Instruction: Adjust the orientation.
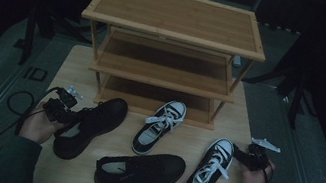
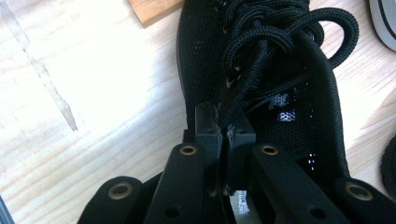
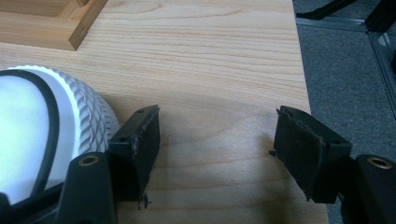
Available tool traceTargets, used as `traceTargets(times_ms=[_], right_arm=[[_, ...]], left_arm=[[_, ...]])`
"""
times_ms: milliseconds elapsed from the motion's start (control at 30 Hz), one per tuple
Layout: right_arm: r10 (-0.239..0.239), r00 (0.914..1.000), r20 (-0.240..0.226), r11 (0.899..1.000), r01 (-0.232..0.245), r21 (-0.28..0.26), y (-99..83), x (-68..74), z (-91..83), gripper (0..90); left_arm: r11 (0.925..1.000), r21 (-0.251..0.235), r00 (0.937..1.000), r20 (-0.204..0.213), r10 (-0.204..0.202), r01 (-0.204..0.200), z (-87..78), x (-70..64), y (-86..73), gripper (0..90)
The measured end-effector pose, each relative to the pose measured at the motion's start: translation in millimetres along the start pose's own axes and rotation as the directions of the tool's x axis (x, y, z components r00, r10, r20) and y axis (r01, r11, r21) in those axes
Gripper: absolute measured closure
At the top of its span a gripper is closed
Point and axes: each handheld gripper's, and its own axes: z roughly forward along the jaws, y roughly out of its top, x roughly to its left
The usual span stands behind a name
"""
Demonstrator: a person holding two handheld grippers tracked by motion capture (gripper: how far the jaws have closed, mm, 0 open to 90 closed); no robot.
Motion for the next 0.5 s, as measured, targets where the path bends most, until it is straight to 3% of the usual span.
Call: traceTargets(times_ms=[67,233,500], right_arm=[[-0.001,1.0,0.0,1.0,0.001,0.0,0.0,-0.1,0.0,31.2],[-0.001,1.0,0.0,1.0,0.001,0.0,0.0,-0.1,0.0,31.2],[0.0,1.0,0.0,1.0,0.0,0.0,0.0,0.0,0.0,31.2]], left_arm=[[0.9988,-0.031,0.9984,-0.042,0.037,-0.038,-1.5,-4.4,0.5,87.5],[0.9954,-0.059,0.996,-0.052,0.072,-0.076,-1.7,-3.6,8.4,87.5],[0.9949,-0.083,0.9981,-0.027,0.055,-0.057,5.9,5.5,16.0,87.3]])
